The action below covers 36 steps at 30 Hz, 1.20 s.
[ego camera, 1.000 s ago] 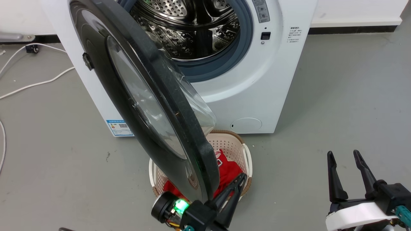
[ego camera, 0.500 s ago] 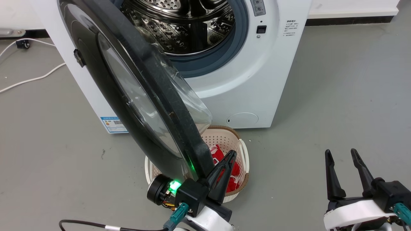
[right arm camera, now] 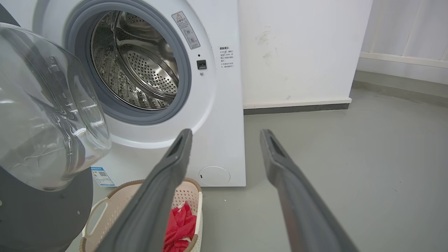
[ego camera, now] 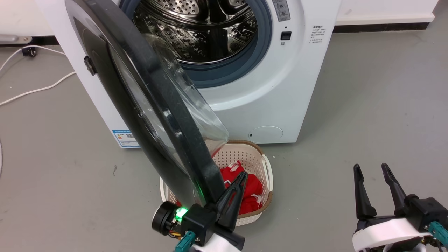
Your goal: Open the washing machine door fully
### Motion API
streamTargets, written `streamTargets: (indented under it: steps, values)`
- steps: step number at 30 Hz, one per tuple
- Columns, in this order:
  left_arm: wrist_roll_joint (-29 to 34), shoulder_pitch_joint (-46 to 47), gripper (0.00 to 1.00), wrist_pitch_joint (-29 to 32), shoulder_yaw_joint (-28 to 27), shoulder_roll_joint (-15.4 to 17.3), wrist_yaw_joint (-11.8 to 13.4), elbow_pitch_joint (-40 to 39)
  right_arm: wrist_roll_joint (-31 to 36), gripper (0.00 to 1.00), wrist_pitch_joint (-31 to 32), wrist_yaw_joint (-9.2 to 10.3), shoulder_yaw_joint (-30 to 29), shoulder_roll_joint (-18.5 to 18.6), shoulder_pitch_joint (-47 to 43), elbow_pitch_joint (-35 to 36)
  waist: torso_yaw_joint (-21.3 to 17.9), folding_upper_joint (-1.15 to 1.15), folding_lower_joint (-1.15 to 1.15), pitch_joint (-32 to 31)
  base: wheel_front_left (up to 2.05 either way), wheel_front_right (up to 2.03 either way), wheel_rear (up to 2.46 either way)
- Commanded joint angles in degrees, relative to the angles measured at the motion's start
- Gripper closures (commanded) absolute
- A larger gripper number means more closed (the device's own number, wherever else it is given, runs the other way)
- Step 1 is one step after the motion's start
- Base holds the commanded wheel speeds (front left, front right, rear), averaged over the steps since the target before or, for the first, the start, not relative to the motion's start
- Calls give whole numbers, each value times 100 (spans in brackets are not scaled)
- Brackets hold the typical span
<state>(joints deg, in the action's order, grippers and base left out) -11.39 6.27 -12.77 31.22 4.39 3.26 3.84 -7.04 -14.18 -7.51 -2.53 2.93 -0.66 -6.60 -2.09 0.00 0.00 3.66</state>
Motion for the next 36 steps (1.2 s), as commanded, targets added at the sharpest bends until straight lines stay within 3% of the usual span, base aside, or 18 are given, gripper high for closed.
streamTargets:
  steps: [1,14,24,36]
  values:
    - [-52,-96,100,42,-183,164,124,12,-13,0,-39,4,5,-11,-25,-16,23,0,0,-21,0,0,0]
    - [-46,-793,100,308,-264,559,412,-883,36,0,70,4,-39,-12,-138,39,448,0,0,-138,0,0,0]
    - [-64,-1314,100,496,-293,748,635,-1411,35,0,136,4,-72,-11,-213,89,1058,0,0,-175,0,0,0]
    - [-106,-1484,100,482,-499,887,850,-1476,11,0,151,4,-143,-10,-222,91,1781,0,0,-86,0,0,0]
